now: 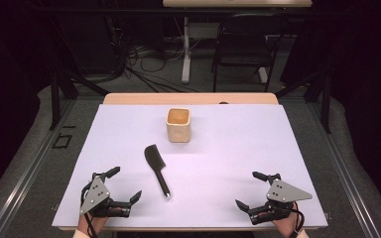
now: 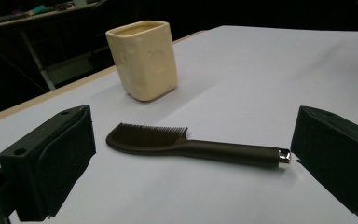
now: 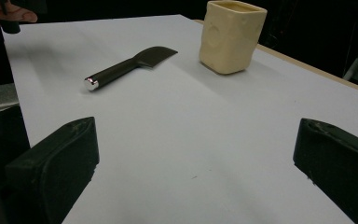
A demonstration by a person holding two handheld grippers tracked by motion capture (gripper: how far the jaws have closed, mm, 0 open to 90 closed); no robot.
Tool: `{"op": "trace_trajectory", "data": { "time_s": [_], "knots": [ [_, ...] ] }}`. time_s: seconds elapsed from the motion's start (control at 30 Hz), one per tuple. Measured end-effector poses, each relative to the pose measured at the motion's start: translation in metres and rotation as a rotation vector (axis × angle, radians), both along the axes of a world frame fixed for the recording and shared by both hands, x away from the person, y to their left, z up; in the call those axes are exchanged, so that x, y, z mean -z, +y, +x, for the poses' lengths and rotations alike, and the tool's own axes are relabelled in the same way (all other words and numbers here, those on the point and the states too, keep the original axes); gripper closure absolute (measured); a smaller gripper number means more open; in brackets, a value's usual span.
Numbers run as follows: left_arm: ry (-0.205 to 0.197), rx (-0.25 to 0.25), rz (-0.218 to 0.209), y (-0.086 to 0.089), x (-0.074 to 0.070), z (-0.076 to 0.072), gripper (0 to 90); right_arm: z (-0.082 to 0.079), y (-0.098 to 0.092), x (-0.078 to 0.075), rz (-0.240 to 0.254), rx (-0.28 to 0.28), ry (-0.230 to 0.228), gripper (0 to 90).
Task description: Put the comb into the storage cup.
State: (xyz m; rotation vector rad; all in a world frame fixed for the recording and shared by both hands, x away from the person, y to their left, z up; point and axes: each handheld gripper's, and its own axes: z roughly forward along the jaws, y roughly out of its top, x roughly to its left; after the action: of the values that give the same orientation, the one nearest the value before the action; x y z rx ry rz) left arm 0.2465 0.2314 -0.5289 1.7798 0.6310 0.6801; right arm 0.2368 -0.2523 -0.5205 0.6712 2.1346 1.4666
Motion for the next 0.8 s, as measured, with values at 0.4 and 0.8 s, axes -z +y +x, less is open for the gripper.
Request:
{"op": "trace_trajectory", "data": {
  "time_s": [0.4,0.8],
  "knots": [
    [0.074,0.019,0.028,-0.022,-0.004,0.01,0.0,0.001,0.001,0.001,-0.007,0.002,0.009,0.0],
    [0.13,0.058,0.063,-0.049,-0.003,0.022,0.0,0.002,0.002,0.002,-0.012,0.003,0.014,0.0]
  ]
}}
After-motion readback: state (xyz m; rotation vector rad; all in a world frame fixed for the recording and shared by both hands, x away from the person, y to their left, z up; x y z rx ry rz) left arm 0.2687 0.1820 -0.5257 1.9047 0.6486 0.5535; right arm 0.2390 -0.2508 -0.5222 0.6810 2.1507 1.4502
